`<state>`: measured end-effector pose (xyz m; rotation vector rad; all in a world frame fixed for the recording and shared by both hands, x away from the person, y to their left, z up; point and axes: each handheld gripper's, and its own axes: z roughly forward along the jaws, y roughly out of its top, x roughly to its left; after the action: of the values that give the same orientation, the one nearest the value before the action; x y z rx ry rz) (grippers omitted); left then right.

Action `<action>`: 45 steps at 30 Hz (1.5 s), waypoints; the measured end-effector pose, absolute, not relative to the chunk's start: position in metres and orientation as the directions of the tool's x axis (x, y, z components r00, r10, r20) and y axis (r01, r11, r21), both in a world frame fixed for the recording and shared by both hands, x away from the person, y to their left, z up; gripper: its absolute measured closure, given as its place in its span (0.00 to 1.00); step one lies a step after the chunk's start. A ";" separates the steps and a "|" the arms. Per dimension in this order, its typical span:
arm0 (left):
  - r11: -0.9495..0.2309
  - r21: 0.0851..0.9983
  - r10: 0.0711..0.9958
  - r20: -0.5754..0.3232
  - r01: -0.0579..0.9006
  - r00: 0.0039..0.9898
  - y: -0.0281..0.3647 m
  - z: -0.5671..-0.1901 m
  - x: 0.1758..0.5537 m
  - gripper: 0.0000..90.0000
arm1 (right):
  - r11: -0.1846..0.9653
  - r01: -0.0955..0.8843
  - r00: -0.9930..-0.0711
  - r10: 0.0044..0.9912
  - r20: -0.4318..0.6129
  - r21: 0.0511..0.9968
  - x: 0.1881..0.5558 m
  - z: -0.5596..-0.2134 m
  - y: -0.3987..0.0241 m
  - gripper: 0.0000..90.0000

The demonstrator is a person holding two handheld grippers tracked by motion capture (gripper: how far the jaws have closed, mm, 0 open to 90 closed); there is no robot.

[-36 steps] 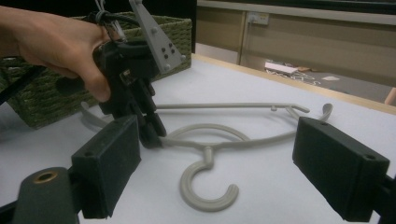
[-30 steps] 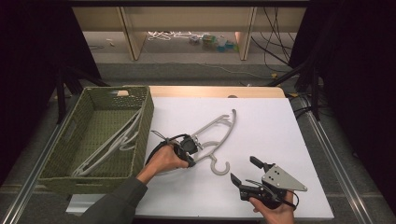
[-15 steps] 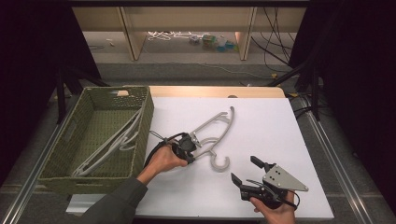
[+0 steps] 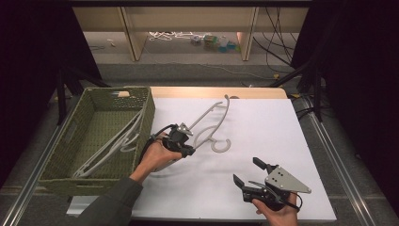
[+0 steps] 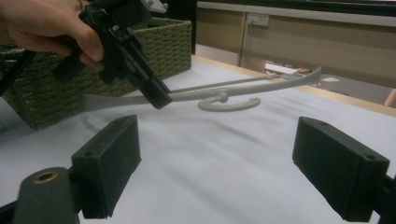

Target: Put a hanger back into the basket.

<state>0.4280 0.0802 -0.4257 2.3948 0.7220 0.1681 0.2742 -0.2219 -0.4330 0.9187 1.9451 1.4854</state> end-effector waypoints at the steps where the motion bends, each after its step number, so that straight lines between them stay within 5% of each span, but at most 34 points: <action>1: -0.641 0.611 0.543 -0.069 0.466 0.837 0.081 -0.424 0.427 0.91 | 0.170 0.198 -0.636 0.771 -0.005 0.965 0.275 -0.433 -0.222 0.18; 16: -0.437 0.740 0.575 -0.208 0.512 0.792 0.085 -0.395 0.415 0.91 | 0.164 0.201 -0.636 0.772 0.001 0.966 0.274 -0.433 -0.221 0.18; 31: -0.313 0.780 0.472 -0.368 0.542 0.801 0.097 -0.356 0.396 0.91 | 0.171 0.204 -0.628 0.778 -0.005 0.964 0.274 -0.434 -0.222 0.18; 45: -0.284 0.812 0.408 -0.379 0.510 0.830 0.133 -0.281 0.384 0.91 | 0.169 0.202 -0.627 0.779 -0.005 0.965 0.274 -0.434 -0.221 0.18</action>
<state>0.3842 0.1332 -0.2805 1.9132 0.6871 -0.1162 0.2740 -0.2208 -0.4342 0.9247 1.9396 1.4766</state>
